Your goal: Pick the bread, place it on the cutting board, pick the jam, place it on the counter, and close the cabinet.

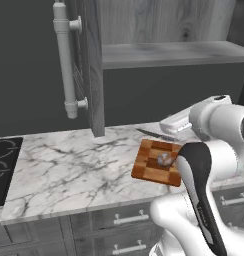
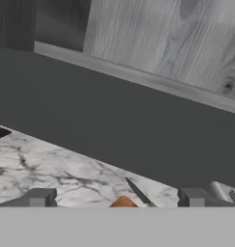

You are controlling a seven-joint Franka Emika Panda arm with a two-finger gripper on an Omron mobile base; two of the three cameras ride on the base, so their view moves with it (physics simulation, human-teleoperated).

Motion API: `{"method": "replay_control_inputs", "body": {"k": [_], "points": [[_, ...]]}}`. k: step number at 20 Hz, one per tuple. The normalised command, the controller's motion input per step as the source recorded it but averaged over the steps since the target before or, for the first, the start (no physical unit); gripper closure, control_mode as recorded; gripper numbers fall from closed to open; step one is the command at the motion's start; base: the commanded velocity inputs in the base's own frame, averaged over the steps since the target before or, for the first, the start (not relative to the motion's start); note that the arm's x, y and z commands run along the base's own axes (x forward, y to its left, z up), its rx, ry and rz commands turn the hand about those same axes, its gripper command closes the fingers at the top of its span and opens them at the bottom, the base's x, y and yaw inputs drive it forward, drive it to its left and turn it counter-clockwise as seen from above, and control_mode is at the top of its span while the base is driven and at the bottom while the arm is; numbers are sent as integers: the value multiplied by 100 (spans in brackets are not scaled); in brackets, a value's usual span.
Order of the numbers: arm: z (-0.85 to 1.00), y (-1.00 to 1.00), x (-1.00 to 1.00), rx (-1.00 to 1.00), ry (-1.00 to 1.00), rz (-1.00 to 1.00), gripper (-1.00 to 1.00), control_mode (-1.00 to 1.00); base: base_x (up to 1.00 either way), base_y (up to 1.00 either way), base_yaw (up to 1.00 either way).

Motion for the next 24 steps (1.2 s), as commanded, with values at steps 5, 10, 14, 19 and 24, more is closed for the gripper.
{"method": "replay_control_inputs", "body": {"k": [5, 10, 14, 19, 24], "points": [[15, 6, -70, 0, -7, 0, -100, -100, 0, 0, 0], [19, 9, -66, 0, -6, 0, -100, -100, 0, 0, 0], [19, 10, -68, 0, -7, 0, -100, -100, 0, 0, 0], [14, 12, -62, 0, -7, 0, -100, -100, 0, 0, 0], [9, 18, -59, 0, -7, 0, -100, -100, 0, 0, 0]]}}
